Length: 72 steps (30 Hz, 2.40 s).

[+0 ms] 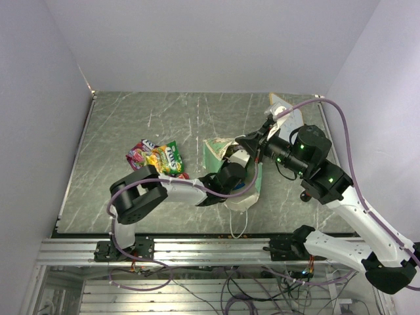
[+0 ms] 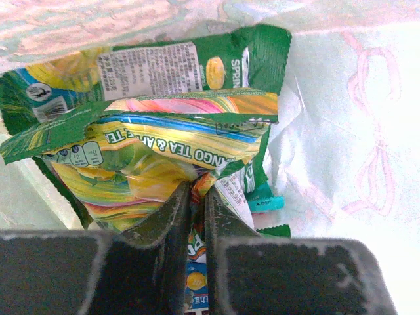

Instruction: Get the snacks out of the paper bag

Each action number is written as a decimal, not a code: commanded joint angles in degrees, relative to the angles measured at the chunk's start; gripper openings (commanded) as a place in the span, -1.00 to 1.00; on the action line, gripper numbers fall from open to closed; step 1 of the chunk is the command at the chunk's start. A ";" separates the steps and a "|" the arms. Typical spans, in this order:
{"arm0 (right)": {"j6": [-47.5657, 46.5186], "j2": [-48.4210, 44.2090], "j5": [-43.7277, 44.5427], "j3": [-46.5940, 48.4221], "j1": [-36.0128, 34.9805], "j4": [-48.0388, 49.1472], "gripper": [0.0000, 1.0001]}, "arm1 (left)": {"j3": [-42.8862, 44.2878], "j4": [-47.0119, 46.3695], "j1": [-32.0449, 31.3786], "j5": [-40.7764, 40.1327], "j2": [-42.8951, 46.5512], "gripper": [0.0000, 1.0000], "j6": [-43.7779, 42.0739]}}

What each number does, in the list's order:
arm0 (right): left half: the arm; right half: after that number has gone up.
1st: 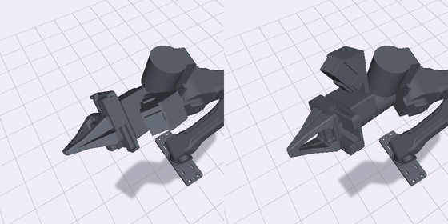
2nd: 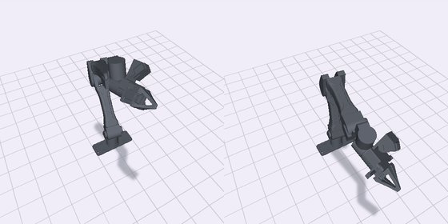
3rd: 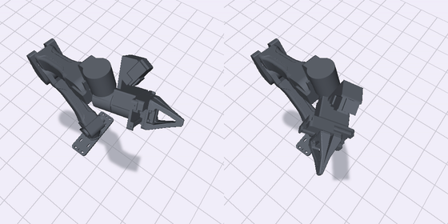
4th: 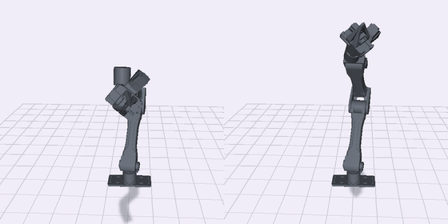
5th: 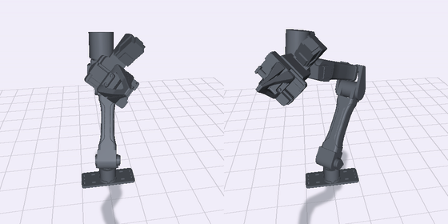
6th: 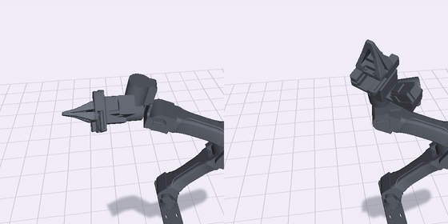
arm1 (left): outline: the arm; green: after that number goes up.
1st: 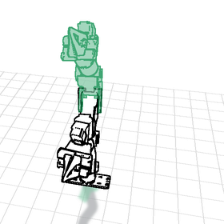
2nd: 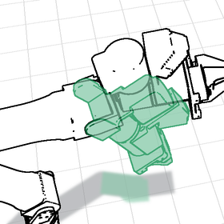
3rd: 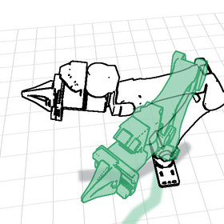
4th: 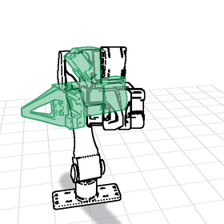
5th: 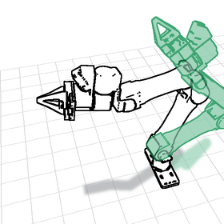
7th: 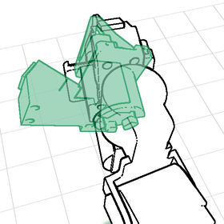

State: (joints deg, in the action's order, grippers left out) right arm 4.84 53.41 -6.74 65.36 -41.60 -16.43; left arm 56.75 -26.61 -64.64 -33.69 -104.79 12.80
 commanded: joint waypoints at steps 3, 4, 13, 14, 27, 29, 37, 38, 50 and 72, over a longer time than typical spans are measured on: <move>-2.22 0.59 5.04 2.80 -0.32 1.18 -1.00 | -2.36 -2.01 0.31 13.77 5.93 -0.69 2.74; -2.39 0.89 5.40 2.94 -0.33 1.03 -1.00 | -2.14 -1.37 0.31 14.85 6.51 -0.70 2.98; -3.95 1.55 9.27 3.27 -0.32 0.00 -1.00 | 1.67 2.96 0.31 24.06 15.16 -0.86 3.25; -3.76 1.26 9.89 2.96 -0.34 -0.07 -1.00 | 1.80 3.42 0.28 24.55 16.00 -0.86 3.48; -6.17 0.90 20.11 5.91 -0.34 -3.35 -1.00 | 3.26 7.23 0.41 34.50 25.56 -0.86 4.87; -6.45 0.79 21.69 6.36 -0.32 -3.58 -1.00 | 5.08 8.37 0.52 35.91 26.64 -0.86 4.51; -7.55 0.62 25.22 8.55 -0.33 -5.74 -1.00 | 9.85 11.80 3.61 38.32 33.01 -0.86 5.20; -7.34 0.41 25.16 8.10 -0.34 -5.60 -1.00 | 10.69 12.87 4.13 38.56 33.65 -0.86 5.17; -7.48 -1.84 25.39 5.33 -0.32 -4.91 -1.00 | 19.10 26.11 17.85 36.42 42.67 -0.86 8.45; -8.27 -1.65 22.13 5.32 -0.32 -3.19 -1.00 | 23.21 70.16 38.30 9.16 25.13 -0.86 3.10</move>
State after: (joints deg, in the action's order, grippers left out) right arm -2.48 52.49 15.31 69.36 -41.71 -23.42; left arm 80.97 40.56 -27.81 -21.67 -77.49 18.76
